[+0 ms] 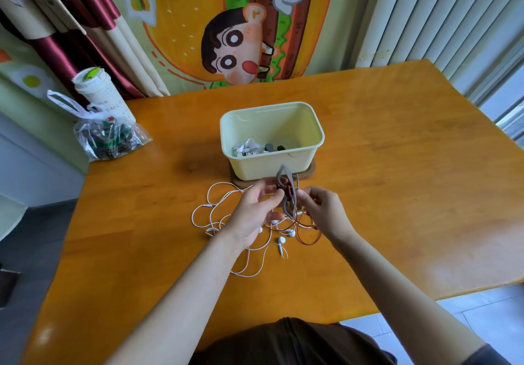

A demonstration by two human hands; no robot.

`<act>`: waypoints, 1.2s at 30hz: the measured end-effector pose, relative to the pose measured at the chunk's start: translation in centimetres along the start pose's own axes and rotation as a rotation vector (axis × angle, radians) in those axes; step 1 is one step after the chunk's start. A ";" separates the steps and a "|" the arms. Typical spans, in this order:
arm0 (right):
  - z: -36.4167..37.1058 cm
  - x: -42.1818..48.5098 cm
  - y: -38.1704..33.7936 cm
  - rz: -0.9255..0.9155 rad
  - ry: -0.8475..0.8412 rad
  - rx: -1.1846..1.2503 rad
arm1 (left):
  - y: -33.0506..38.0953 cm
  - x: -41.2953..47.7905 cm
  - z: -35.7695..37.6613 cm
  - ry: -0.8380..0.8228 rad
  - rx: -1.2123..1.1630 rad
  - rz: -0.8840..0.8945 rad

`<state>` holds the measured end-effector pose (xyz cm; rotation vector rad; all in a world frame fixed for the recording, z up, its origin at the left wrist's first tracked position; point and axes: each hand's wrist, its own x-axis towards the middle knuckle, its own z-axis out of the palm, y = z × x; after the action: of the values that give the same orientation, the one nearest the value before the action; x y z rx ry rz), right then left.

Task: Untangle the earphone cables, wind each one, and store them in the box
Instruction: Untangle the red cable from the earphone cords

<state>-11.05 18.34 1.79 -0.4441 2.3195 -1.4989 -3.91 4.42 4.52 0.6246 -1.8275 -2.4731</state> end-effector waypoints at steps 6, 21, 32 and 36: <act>1.4 -1.2 -1.1 -0.098 -0.019 -0.075 | 0.1 0.4 -0.1 0.196 -0.234 -0.068; 0.2 -0.9 -2.3 -0.290 0.007 -0.411 | -1.6 1.0 -1.3 0.282 0.751 0.307; -1.7 0.6 -2.4 -0.296 0.039 -0.278 | -0.4 0.3 -1.5 -0.034 0.770 0.133; -1.5 0.6 -2.1 -0.296 0.036 -0.275 | 0.2 0.1 -1.8 -0.108 0.779 0.057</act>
<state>-12.09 18.50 4.22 -0.8718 2.5889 -1.3171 -3.52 2.64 4.26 0.4208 -2.7950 -1.7160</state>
